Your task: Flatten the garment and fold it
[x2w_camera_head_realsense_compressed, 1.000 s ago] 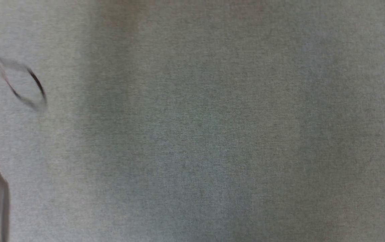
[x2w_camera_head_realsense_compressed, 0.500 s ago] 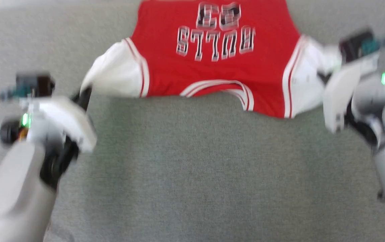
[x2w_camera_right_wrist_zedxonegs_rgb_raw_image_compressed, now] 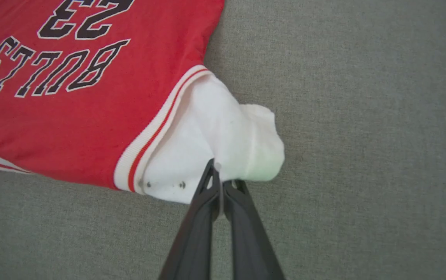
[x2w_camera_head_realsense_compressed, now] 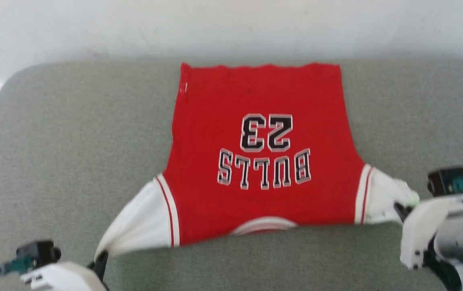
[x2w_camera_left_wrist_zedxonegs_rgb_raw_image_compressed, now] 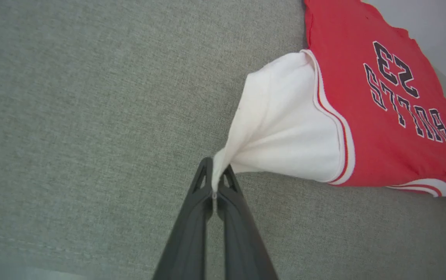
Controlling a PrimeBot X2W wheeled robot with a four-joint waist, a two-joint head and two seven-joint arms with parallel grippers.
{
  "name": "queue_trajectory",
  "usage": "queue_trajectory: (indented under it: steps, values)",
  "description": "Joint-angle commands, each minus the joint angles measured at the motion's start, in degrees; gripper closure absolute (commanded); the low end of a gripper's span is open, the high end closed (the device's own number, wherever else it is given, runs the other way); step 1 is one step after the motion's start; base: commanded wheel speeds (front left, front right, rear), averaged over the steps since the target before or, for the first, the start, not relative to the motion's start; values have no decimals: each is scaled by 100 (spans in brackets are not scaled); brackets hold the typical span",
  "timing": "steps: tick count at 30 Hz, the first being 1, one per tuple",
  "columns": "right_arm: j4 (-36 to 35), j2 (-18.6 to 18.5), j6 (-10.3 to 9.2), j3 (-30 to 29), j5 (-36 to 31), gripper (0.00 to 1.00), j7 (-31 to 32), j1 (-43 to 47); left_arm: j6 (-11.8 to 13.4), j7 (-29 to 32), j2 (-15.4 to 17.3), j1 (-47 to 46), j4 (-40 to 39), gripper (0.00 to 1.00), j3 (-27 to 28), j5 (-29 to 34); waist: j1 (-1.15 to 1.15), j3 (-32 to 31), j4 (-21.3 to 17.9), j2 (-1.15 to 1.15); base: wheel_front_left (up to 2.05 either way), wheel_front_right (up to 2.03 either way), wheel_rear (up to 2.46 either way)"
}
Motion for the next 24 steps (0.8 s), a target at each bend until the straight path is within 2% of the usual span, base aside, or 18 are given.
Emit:
queue_trajectory:
  steps: [1,5,9,14,21,22,23,24]
  values:
    - [-137,152,-12,-189,-113,100,49,272,102,-57,-35,228,-99,100,84,-70,2,-163,92,0,0,0,0]
    - [-313,529,-12,-597,-264,100,237,826,205,-104,-145,650,-191,100,98,-168,2,-193,140,0,0,0,0]
    - [-239,749,-12,-891,-289,100,379,1232,208,-142,-207,885,-146,100,66,-213,2,-176,175,0,0,0,0]
    - [187,841,-12,-1044,-251,100,184,1405,158,-197,-295,916,91,100,-34,-204,2,-109,167,0,0,0,0]
    - [845,851,-12,-924,-43,100,-237,1296,-31,-334,-457,711,335,100,-108,-246,2,-80,191,0,0,0,0]
    - [874,851,-12,-925,-40,76,-308,1277,-50,-345,-462,695,358,100,-117,-245,2,-84,194,0,0,0,0]
    - [902,852,-12,-923,-41,57,-345,1268,-70,-357,-464,678,375,100,-126,-240,2,-89,200,0,0,0,0]
    - [905,852,-12,-906,-46,15,-379,1265,-88,-368,-469,661,388,100,-136,-236,2,-95,207,0,0,0,0]
